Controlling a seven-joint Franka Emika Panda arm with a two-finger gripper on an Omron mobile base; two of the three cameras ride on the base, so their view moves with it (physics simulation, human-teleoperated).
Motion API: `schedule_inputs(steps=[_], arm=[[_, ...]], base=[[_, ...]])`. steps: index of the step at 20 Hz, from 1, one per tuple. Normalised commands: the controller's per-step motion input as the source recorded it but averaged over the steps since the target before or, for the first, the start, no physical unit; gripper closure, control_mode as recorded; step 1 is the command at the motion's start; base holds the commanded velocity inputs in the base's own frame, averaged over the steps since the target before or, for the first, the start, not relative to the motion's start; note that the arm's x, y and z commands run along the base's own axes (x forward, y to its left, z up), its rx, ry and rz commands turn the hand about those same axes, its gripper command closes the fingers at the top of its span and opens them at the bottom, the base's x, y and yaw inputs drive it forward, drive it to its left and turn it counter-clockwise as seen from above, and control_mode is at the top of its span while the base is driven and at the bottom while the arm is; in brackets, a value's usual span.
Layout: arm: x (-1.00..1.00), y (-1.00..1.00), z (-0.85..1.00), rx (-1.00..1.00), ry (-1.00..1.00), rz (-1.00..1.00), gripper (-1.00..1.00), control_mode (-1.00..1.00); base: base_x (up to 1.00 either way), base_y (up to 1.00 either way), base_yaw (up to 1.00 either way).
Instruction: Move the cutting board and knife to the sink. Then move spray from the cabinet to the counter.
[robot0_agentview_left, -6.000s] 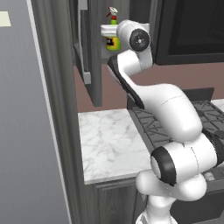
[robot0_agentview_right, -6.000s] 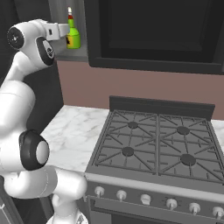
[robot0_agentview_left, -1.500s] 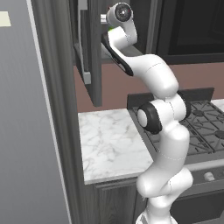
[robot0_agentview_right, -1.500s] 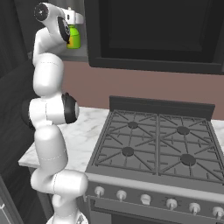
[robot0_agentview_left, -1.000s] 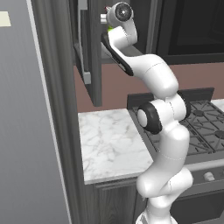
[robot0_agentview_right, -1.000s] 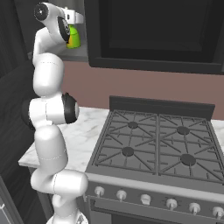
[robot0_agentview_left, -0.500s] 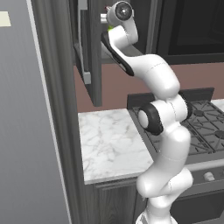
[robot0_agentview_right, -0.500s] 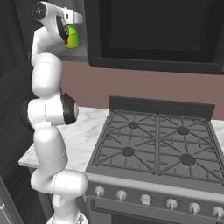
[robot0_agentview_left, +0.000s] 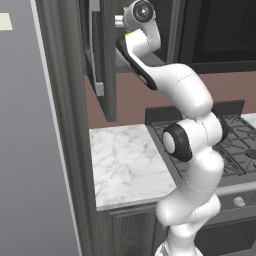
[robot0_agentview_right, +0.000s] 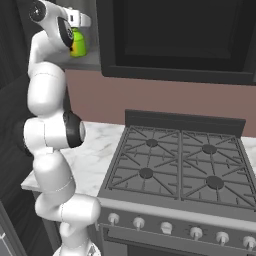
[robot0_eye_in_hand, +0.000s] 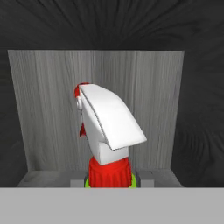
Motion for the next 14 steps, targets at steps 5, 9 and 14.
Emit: schedule_inputs(steps=[5,9,14], arm=[[-0.43,-0.1,-0.09,0.03,-0.02,0.0,1.0,-1.0],[-0.52,-0.21,-0.03,0.05,-0.03,0.0,1.0,-1.0],[-0.76,-0.19,0.0,0.03,0.0,0.0,1.0,-1.0]], base=[[0.0,0.0,0.0],[0.0,0.0,0.0],[0.0,0.0,0.0]])
